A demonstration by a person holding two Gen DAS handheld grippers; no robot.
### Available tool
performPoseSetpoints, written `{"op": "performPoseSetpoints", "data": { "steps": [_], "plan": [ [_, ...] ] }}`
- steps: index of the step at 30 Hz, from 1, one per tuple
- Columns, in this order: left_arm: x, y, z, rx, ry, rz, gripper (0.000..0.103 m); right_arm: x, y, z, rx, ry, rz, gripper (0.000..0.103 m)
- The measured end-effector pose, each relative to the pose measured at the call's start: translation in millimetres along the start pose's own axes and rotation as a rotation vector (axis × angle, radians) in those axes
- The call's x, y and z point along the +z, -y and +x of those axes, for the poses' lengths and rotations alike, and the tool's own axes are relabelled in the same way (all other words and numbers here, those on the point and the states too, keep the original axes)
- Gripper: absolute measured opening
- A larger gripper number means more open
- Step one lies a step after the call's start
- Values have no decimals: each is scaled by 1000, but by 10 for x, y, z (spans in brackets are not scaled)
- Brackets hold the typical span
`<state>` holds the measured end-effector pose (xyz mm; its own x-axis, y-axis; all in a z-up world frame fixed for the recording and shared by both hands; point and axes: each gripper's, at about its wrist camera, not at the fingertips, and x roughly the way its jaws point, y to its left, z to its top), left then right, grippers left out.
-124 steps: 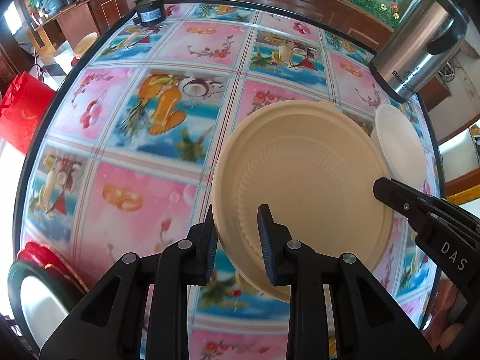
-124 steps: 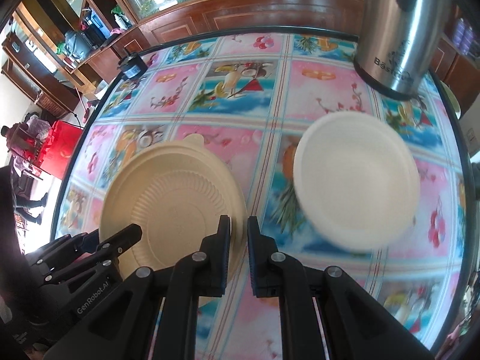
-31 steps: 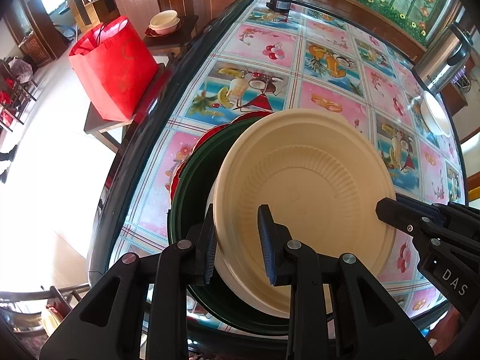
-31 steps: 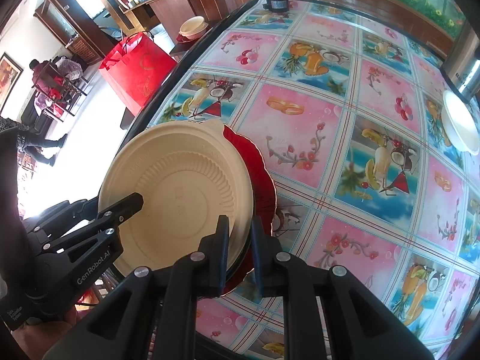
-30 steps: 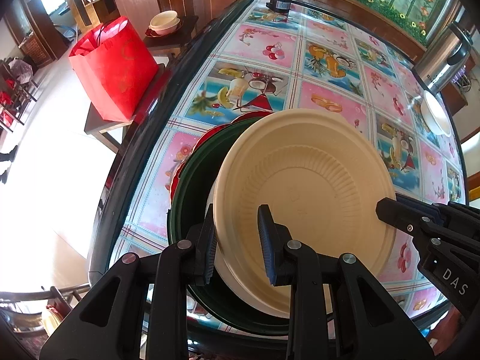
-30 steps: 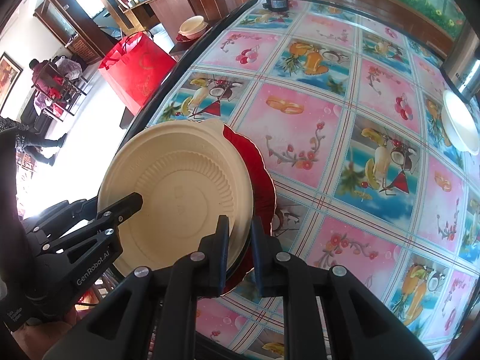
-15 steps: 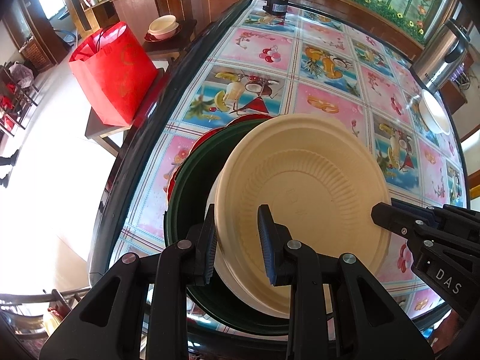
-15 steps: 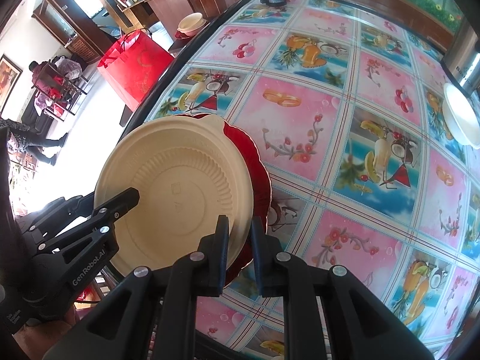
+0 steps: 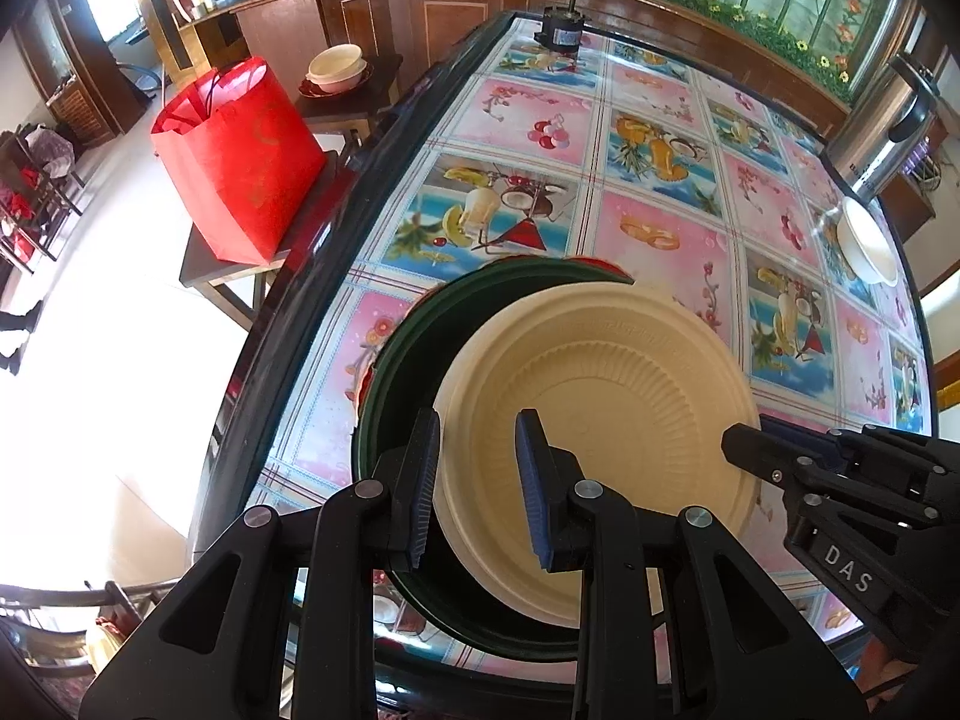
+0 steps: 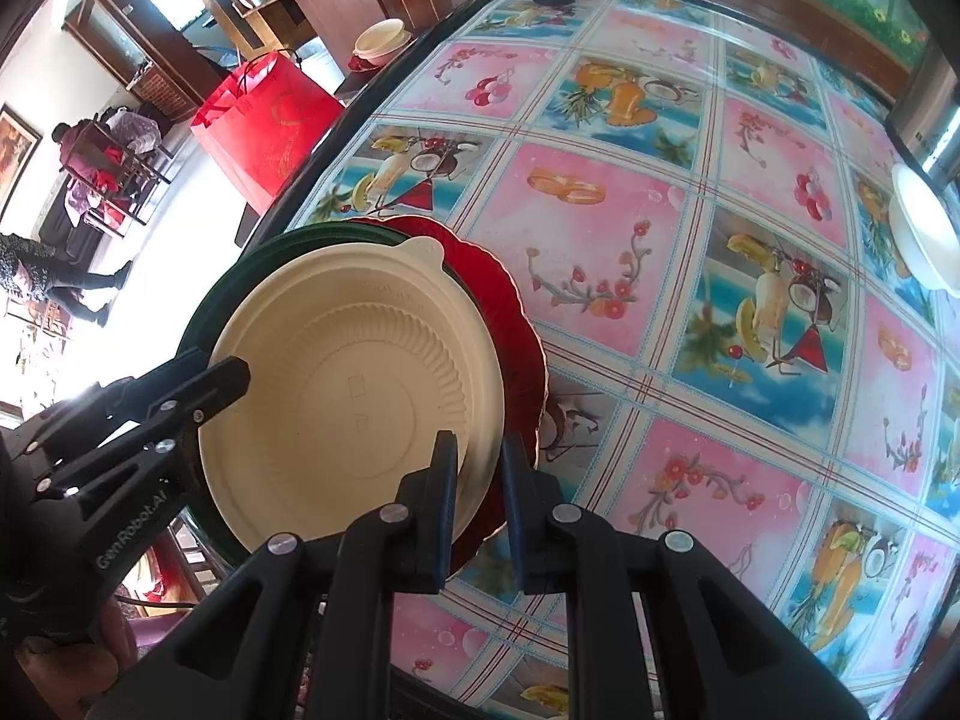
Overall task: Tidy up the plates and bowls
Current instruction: 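Lower the beige plate into the green basin on the white plate, then open both tools and withdraw from the beige plate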
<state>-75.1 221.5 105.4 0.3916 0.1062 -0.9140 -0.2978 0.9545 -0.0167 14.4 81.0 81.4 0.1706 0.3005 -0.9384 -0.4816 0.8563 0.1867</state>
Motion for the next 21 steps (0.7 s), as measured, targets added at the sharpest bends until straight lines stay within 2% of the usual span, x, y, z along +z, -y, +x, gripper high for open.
{"op": "performPoseSetpoints", "data": {
  "steps": [7, 9, 13, 15, 17, 21],
  "plan": [
    [36, 13, -61, -6, 19, -2, 27, 39, 32, -52, 11, 13, 17, 15],
    [43, 28, -66, -11, 19, -1, 27, 47, 43, -78, 22, 20, 28, 25],
    [62, 79, -67, -20, 16, 3, 27, 40, 56, -136, 29, 34, 32, 28],
    [77, 114, -72, -25, 15, 4, 32, 32, 75, -171, 37, 42, 39, 28],
    [96, 156, -90, -38, 20, 5, 45, 34, 105, -219, 35, 52, 44, 30],
    [149, 254, -138, -60, 40, 12, 50, 40, 196, -279, 29, 63, 60, 37]
  ]
}}
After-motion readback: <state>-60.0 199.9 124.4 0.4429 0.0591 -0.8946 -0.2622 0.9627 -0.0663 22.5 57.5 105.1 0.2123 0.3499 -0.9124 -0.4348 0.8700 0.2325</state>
